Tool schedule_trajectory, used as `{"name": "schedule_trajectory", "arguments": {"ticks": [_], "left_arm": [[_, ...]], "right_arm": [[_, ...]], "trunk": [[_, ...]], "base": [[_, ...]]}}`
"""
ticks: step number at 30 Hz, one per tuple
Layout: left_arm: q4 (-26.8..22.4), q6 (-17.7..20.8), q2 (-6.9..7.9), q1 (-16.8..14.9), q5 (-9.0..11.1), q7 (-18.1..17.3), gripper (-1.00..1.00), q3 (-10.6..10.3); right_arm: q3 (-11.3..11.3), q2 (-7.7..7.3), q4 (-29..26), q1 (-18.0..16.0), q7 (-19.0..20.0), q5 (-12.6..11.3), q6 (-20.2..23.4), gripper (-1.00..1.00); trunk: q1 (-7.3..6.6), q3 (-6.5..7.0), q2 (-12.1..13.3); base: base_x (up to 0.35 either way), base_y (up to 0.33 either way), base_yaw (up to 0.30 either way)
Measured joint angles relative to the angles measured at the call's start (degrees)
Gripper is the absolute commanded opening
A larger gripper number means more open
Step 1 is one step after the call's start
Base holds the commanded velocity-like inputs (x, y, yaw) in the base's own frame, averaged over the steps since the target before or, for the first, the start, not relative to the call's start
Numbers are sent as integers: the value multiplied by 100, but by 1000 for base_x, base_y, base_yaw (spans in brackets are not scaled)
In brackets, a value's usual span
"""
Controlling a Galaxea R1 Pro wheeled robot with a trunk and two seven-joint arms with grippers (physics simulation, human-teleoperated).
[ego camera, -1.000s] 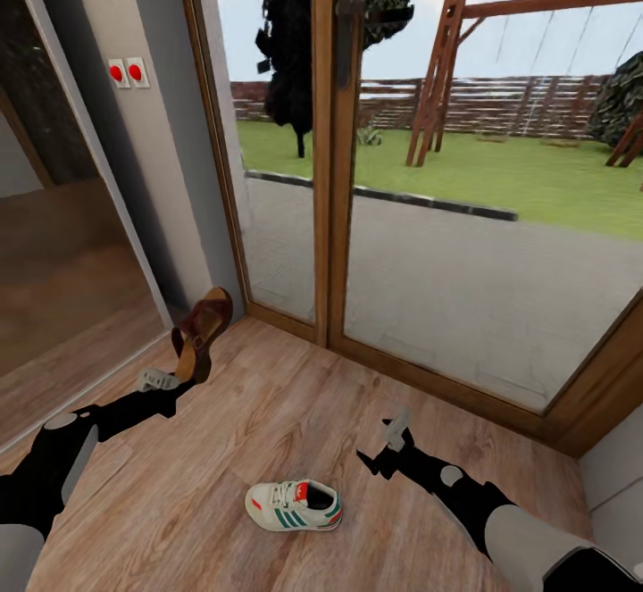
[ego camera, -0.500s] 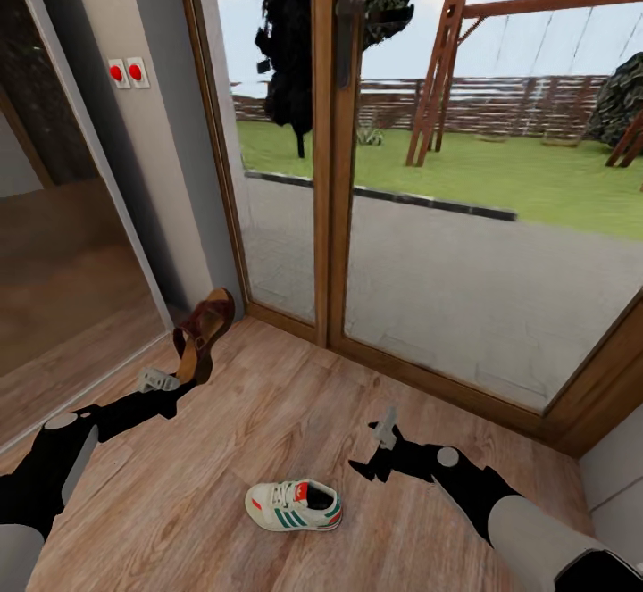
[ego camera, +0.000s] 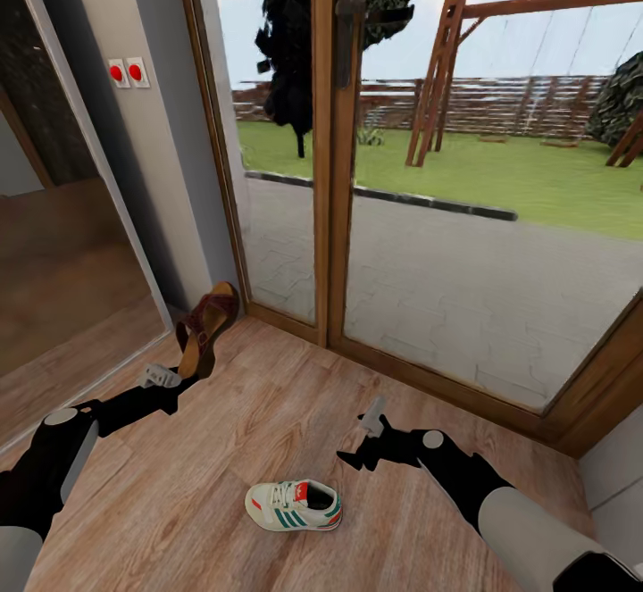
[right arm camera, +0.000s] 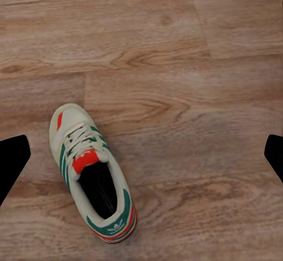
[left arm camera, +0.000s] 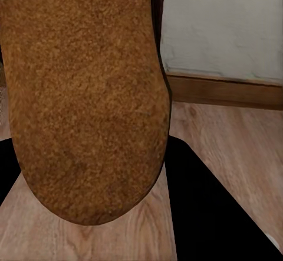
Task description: Pick up the two gym shoes and the two sandals from the corridor floor and place them onto the hallstand (shoe rack) in the corridor, making sure they are on the rack and not on the floor. Arrange them so the two gym shoes are next to each other and the two sandals are next to each other.
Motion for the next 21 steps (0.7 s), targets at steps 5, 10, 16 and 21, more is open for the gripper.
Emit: {"name": "schedule_trajectory", "arguments": {"ticks": [5, 10, 16, 21], "left_arm": [[0, 7, 1, 1, -1, 7, -100, 26], [0, 9, 1, 1, -1, 9, -100, 31], [0, 9, 1, 1, 0, 9, -100, 38], [-1, 9, 5, 1, 0, 9, -100, 46]], "right_arm": [[10, 4, 12, -1, 243, 84, 6, 100], [16, 4, 23, -1, 272, 177, 4, 100], [18, 2, 35, -1, 278, 207, 1, 100], [16, -1, 38, -1, 279, 211, 1, 100]], "trunk": [[-3, 0, 0], [-1, 0, 0], [0, 0, 0], [-1, 0, 0]], "base": [[225, 0, 0], [154, 0, 0], [28, 0, 0], [80, 0, 0]]}}
